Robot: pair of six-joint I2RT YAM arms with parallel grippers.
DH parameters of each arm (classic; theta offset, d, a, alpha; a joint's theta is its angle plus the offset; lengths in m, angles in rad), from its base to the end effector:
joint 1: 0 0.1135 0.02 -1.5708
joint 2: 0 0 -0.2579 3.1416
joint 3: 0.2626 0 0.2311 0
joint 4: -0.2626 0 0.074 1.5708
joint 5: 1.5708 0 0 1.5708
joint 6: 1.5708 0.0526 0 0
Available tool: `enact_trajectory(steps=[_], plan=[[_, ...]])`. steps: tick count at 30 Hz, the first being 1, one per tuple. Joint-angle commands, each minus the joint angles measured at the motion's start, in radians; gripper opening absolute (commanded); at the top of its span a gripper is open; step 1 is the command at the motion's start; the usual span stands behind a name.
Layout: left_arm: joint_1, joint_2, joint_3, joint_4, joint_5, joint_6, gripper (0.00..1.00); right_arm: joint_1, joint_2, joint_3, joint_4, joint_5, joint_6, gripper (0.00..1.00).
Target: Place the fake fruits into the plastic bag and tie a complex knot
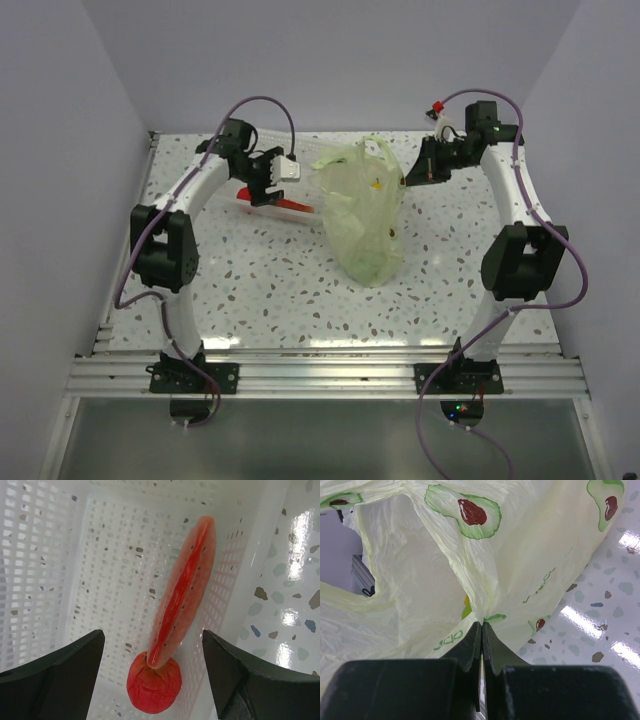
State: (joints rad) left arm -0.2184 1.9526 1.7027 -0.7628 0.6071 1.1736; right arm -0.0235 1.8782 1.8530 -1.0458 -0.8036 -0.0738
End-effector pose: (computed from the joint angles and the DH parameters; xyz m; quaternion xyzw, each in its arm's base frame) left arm 0.3930 -0.1180 0.2563 0.6514 0.6512 -0.1344 0.3655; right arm 0.3764 0.0290 0.3167 -0.1191 0.8891 0.3674 0.2458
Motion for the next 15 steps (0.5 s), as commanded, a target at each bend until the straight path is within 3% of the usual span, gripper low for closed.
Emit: enact_trajectory(steps=[1,15], plan=[[0.001,0.058,0.092,-0.059,-0.04,0.126,0.85,0.002,-0.051,0.014,-0.022,-0.016,-0.023,0.0],[-0.033,0.222,0.166,-0.067,-0.113,0.221,0.81,0.0,-0.039,0.014,-0.026,-0.017,-0.024,0.0]])
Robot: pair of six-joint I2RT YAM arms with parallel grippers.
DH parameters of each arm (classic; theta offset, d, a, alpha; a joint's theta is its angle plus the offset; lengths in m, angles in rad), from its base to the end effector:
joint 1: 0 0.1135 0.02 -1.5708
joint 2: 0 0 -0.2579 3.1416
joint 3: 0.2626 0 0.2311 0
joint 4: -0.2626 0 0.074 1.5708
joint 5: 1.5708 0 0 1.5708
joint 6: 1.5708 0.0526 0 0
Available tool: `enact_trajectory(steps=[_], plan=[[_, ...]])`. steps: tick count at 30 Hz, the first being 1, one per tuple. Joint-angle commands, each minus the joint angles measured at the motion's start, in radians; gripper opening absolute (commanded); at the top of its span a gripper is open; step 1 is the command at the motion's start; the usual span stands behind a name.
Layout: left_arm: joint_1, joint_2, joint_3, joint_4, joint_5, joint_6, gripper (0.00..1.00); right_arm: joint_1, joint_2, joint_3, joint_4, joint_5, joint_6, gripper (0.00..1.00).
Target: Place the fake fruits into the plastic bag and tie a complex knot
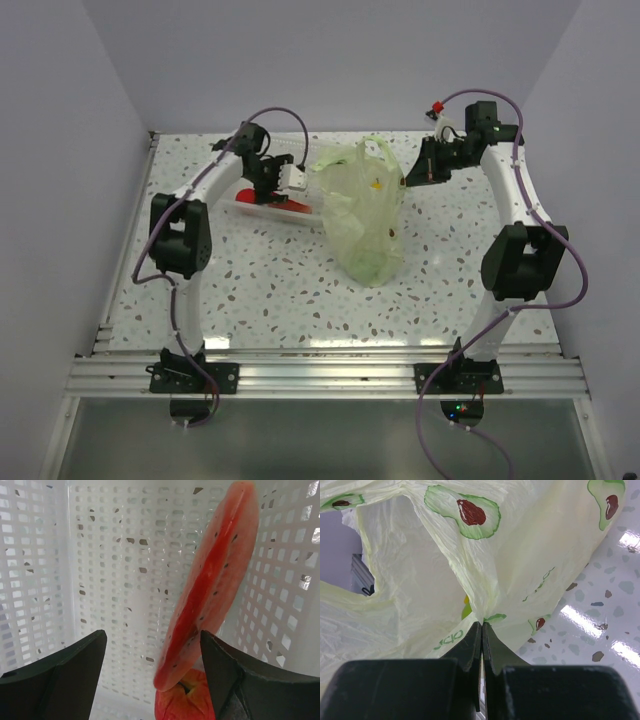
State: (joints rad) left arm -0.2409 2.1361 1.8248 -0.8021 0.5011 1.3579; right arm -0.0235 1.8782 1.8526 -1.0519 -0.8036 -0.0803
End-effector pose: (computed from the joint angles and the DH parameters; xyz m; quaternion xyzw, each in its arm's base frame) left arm 0.4232 -0.1300 0.2122 0.7157 0.6175 -0.0884 0.3142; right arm 0.3758 0.0290 0.3162 -0.1208 0.8894 0.3671 0.2441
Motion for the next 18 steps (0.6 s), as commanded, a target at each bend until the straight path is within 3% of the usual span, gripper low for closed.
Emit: enact_trajectory(steps=[1,8,18], plan=[[-0.012,0.057,0.057,-0.031,-0.006,0.033,0.8,0.0,-0.037,0.014,-0.022,-0.019,-0.019,0.0],[-0.017,0.113,0.102,0.003,0.011,-0.039,0.69,0.0,-0.036,0.014,-0.031,-0.016,-0.029,0.0],[-0.041,0.168,0.116,0.003,-0.003,-0.045,0.64,0.0,-0.031,0.016,-0.031,-0.017,-0.029,0.0]])
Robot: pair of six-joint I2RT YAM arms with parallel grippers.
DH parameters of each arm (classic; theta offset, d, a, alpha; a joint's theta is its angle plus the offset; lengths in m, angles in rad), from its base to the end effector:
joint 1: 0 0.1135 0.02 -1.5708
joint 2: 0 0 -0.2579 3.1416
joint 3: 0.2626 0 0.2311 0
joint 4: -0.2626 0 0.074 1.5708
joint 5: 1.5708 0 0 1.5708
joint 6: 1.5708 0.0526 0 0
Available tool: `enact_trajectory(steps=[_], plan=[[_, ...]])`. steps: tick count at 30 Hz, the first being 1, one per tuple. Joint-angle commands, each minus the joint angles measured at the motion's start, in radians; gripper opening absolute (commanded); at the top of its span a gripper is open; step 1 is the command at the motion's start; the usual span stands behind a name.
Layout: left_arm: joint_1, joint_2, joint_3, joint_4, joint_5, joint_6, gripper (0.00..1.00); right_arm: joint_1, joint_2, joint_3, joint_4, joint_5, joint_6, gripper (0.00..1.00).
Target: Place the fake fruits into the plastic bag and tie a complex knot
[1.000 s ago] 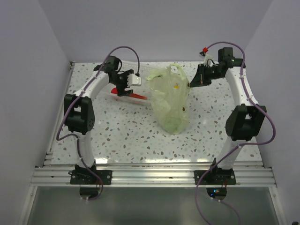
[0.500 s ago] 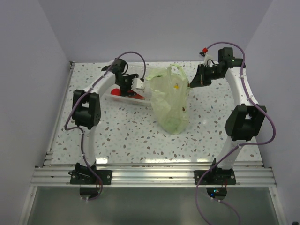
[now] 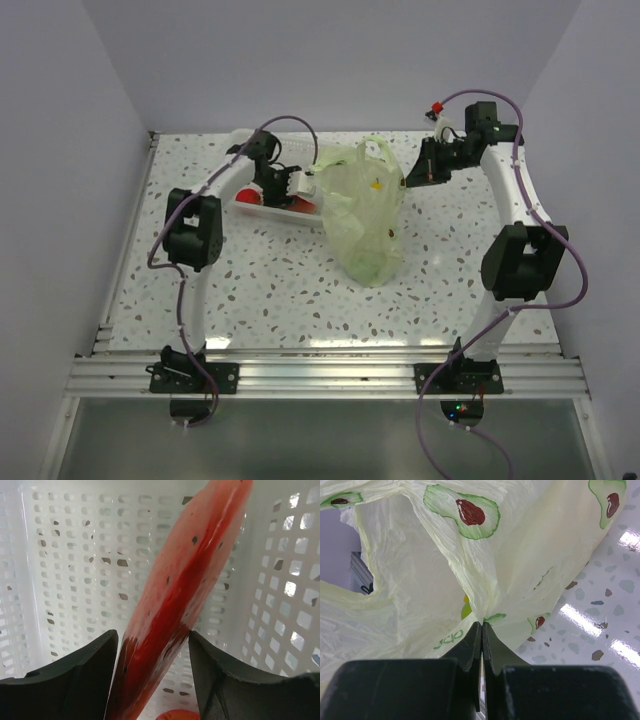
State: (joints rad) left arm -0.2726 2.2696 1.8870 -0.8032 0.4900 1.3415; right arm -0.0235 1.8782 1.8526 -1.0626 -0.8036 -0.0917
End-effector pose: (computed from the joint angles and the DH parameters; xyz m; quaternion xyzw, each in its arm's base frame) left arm 0.4369 -0.1478 0.1717 0.7198 0.6251 -0.1103 0.2810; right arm 0.3747 0.0291 0.3157 -0.1239 0.8900 0.3665 0.2414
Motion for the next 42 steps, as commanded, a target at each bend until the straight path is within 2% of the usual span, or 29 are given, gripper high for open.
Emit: enact_trajectory(steps=[1,5,7,13,17,21,23,28,32,37,41,42], plan=[[-0.008,0.042,0.06,0.002,0.007,-0.033,0.63,0.0,-0.031,0.017,-0.02,-0.017,-0.017,0.0],[-0.008,0.068,0.087,-0.016,0.001,-0.051,0.52,0.0,-0.033,0.017,-0.02,-0.014,-0.02,0.0],[-0.01,0.074,0.11,-0.031,0.007,-0.062,0.41,0.0,-0.033,0.017,-0.02,-0.013,-0.022,0.0],[0.016,-0.036,0.126,-0.028,0.102,-0.152,0.31,0.0,-0.039,0.019,-0.023,-0.008,-0.026,0.0],[0.068,-0.152,0.133,0.033,0.231,-0.295,0.29,0.0,-0.04,0.02,-0.023,-0.017,-0.022,0.0],[0.102,-0.31,0.153,0.122,0.36,-0.54,0.3,0.0,-0.042,0.019,-0.017,-0.02,-0.016,0.0],[0.102,-0.364,0.146,0.159,0.434,-0.585,0.31,0.0,-0.04,0.02,-0.013,-0.019,-0.014,0.0],[0.061,-0.522,0.0,0.398,0.513,-0.821,0.35,-0.001,-0.042,0.007,0.05,-0.034,0.04,0.0],[-0.017,-0.539,-0.015,0.504,0.496,-0.964,0.36,0.0,-0.047,-0.004,0.082,-0.052,0.082,0.0],[-0.121,-0.477,-0.022,0.64,0.46,-1.142,0.36,0.0,-0.065,-0.019,0.119,-0.065,0.124,0.0],[-0.142,-0.4,-0.003,0.786,0.411,-1.393,0.38,0.0,-0.071,-0.016,0.125,-0.071,0.126,0.0],[-0.14,-0.368,0.009,0.824,0.407,-1.418,0.38,0.002,-0.071,-0.015,0.122,-0.069,0.122,0.0]])
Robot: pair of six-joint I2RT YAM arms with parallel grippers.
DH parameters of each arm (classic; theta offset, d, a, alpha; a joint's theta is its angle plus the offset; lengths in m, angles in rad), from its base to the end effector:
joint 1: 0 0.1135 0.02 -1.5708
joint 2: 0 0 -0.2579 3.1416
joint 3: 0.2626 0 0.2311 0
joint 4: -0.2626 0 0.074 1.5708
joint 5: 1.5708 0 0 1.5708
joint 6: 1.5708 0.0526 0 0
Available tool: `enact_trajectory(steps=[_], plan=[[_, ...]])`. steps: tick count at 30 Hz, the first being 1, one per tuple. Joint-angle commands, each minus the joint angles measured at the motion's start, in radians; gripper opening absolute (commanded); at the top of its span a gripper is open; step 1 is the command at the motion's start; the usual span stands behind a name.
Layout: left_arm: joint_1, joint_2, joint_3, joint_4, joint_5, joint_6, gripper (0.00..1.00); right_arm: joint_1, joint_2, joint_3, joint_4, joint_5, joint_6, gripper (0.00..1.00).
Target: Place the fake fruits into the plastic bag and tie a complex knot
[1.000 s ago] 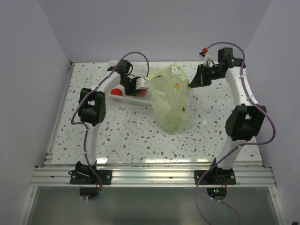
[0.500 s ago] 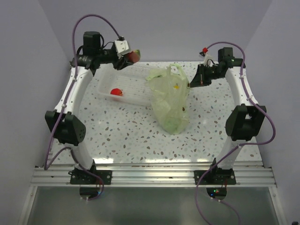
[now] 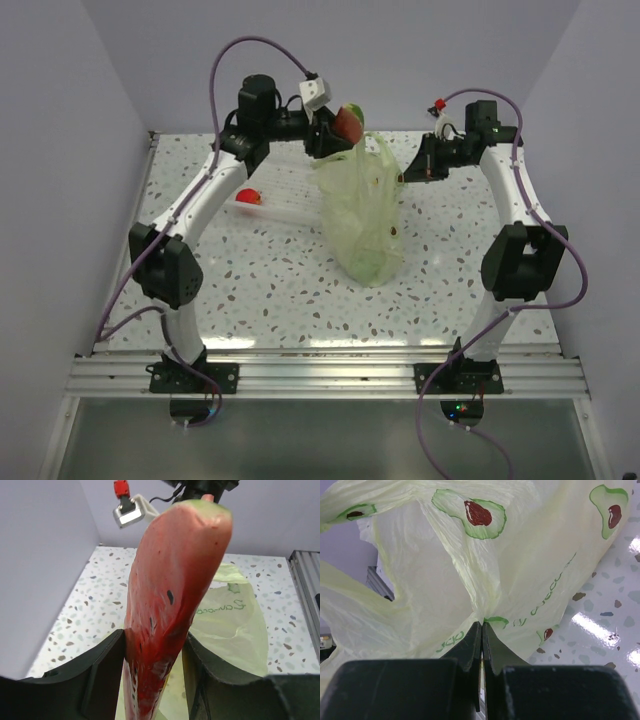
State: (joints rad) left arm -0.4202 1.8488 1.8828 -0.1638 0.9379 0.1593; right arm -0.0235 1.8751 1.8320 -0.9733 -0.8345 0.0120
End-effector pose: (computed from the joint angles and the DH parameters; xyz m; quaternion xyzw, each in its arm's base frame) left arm 0.3625 -0.2084 0.4154 0.4773 0.5572 -0.4133 0.5394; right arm 0.3812 0.0300 0.3169 -0.0953 0.8811 0.3883 0.2524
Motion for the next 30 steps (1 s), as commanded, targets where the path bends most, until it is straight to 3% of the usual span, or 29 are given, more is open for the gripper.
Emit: enact_trajectory(steps=[1,11,15,20,30], plan=[[0.006,0.067,0.028,0.202,-0.056,-0.253,0.38,0.002,-0.068,0.007,0.028,-0.037,0.014,0.0],[0.018,0.096,0.033,0.371,-0.244,-0.399,0.4,0.0,-0.068,0.0,0.018,-0.038,-0.007,0.0],[0.015,0.138,0.084,0.389,-0.098,-0.444,0.38,0.0,-0.065,0.003,0.016,-0.034,-0.006,0.0],[-0.055,0.118,0.024,0.366,0.053,-0.411,0.38,0.0,-0.059,0.006,0.027,-0.041,0.005,0.0],[-0.111,0.061,-0.137,0.219,0.068,-0.267,0.38,0.0,-0.057,0.01,0.027,-0.041,0.008,0.0]])
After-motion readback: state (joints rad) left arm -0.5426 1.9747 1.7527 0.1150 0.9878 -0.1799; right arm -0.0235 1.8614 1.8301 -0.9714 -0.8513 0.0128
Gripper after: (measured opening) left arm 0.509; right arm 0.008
